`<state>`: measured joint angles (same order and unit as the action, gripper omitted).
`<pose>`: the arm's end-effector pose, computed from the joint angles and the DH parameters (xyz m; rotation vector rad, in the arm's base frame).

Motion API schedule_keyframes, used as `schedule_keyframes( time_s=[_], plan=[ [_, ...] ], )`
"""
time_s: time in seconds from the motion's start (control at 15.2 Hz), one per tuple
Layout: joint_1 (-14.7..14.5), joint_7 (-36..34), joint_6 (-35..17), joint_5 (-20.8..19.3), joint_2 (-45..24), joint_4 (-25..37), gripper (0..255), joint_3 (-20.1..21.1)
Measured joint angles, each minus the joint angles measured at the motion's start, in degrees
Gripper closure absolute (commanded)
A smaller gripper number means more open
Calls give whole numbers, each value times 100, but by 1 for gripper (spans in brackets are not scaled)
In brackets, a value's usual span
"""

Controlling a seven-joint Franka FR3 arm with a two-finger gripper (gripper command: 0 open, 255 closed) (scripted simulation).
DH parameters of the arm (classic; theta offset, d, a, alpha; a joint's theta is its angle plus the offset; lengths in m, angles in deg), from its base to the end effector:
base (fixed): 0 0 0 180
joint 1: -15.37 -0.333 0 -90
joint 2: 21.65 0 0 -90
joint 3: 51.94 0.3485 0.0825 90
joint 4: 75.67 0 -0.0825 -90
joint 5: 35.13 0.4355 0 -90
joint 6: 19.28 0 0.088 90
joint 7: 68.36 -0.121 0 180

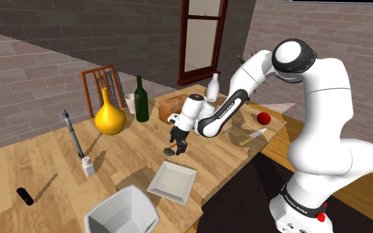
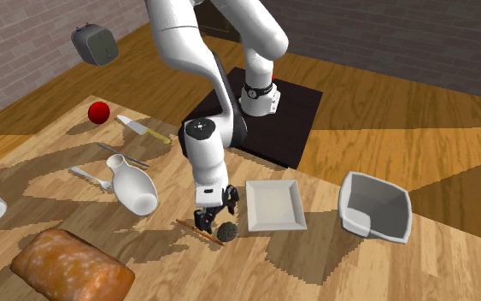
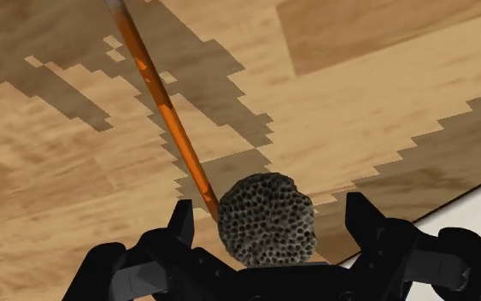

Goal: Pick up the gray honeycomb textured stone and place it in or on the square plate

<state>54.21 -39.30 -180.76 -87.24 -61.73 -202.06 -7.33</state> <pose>0.5785 0.1196 0.1400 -2.4503 -1.8447 -0.4283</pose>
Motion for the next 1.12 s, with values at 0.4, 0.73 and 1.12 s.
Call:
schedule_keyframes(
  time_s=[0.4, 0.73, 1.12],
  plan=[
    [-339, -142, -122, -236, -280, 239, 0, -340],
    [-354, -152, -133, -249, -289, 244, 255, -358],
    [-354, -152, -133, -250, -289, 244, 255, -359]
  ],
)
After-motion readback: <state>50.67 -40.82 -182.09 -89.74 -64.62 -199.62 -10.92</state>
